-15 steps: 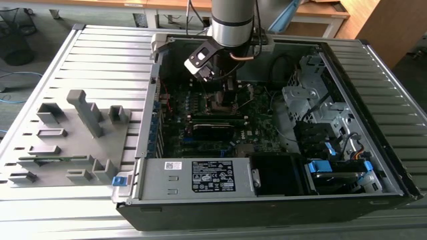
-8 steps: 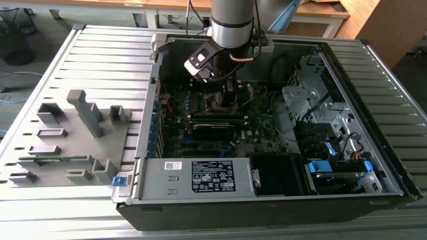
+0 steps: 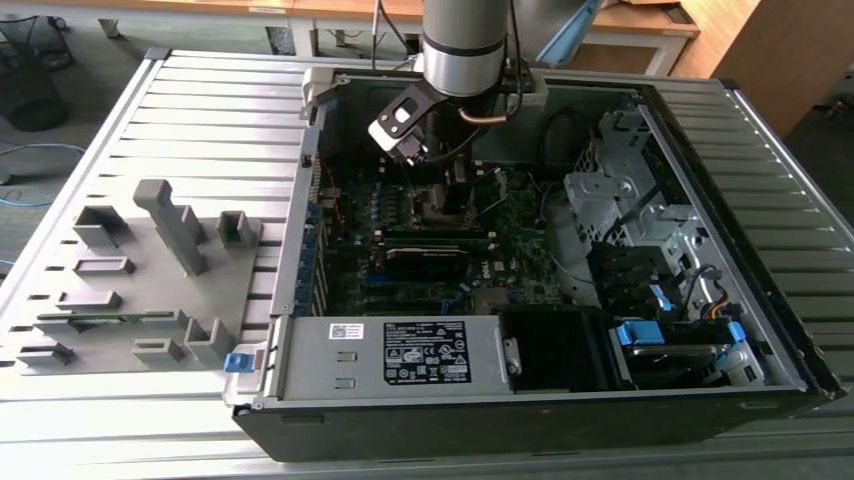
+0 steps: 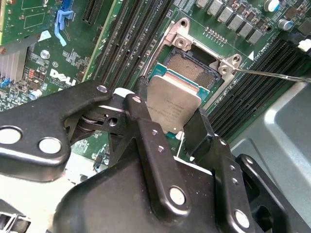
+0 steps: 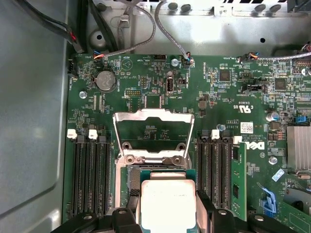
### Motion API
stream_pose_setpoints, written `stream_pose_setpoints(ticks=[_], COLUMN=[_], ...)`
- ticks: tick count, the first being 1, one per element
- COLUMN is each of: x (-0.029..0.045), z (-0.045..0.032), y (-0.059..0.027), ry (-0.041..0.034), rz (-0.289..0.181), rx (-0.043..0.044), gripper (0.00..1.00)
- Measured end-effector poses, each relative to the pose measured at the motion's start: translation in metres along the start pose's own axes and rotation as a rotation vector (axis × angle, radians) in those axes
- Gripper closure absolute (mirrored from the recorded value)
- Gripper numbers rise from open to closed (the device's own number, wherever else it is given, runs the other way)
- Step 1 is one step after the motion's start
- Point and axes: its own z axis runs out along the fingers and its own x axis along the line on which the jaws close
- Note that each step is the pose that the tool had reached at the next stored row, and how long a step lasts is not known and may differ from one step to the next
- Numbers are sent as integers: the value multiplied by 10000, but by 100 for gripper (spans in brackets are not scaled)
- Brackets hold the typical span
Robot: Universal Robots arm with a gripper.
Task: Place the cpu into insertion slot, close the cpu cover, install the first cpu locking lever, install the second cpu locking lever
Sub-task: 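Place the cpu into insertion slot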
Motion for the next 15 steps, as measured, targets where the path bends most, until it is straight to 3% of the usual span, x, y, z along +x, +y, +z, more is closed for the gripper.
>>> stream_pose_setpoints(ticks=[1, 7, 10, 15], x=[0, 0, 0, 1], z=[0, -1, 4, 27], y=[0, -1, -2, -4], ry=[1, 3, 102, 116], rz=[0, 2, 8, 8], rx=[38, 60, 58, 58], gripper=[46, 46, 46, 46])
